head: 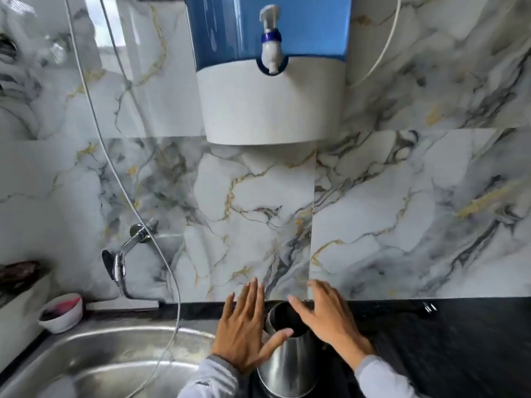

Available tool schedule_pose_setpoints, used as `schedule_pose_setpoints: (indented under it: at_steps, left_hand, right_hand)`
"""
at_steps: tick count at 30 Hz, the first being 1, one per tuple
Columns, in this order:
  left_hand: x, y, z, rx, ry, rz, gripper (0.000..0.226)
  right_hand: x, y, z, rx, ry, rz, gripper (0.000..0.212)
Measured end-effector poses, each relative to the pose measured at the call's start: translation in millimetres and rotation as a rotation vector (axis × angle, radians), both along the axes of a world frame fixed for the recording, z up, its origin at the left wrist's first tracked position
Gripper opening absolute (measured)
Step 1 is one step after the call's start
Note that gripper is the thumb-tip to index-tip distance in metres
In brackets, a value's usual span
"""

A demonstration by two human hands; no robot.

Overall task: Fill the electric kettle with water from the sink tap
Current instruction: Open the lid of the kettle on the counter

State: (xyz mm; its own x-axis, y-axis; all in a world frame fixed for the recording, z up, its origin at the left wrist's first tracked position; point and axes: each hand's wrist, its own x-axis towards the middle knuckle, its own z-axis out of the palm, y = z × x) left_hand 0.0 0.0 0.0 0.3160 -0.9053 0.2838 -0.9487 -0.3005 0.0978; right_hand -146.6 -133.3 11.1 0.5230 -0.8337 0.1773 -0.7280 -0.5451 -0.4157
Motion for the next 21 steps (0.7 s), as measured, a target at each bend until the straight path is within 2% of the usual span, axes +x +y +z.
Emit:
schedule_pose_setpoints:
  at_steps: [2, 4, 10, 12, 14, 18, 20, 21]
  left_hand:
    - [0.0, -5.0, -20.3, 0.103, 0.012, 0.010, 0.103]
    - [-1.2, -10.2, -40.3, 0.185, -0.019, 0.031, 0.102]
    - [-0.3, -20.0, -63.8, 0.116, -0.047, 0.057, 0.106]
    - [0.6, -20.9, -65.9, 0.151, -0.037, 0.059, 0.111]
    - [2.9, -22.1, -70.7, 0.199, -0.014, 0.052, 0.116]
    - [4.9, -24.3, -77.0, 0.179, -0.022, 0.049, 0.119]
    - [6.2, -24.5, -79.6, 0.178, -0.019, 0.048, 0.122]
    - [6.7, -23.9, -79.8, 0.174, -0.015, 0.045, 0.122]
  right_hand:
    - [6.9, 5.4, -12.2, 0.141, 0.041, 0.002, 0.068]
    - [14.7, 10.6, -19.8, 0.137, 0.115, -0.012, 0.065]
    - [27.8, 0.4, -15.6, 0.227, 0.106, -0.044, 0.044]
    - [24.7, -10.3, -12.4, 0.298, 0.005, 0.009, 0.027]
    - [14.6, -27.3, -8.1, 0.419, -0.134, 0.083, 0.030]
    - [-13.3, -49.3, -11.7, 0.805, -0.307, 0.110, 0.015]
    - [-24.5, -58.7, -23.7, 0.938, -0.474, 0.205, 0.029]
    - [-30.0, -62.1, -29.5, 0.977, -0.523, 0.288, 0.043]
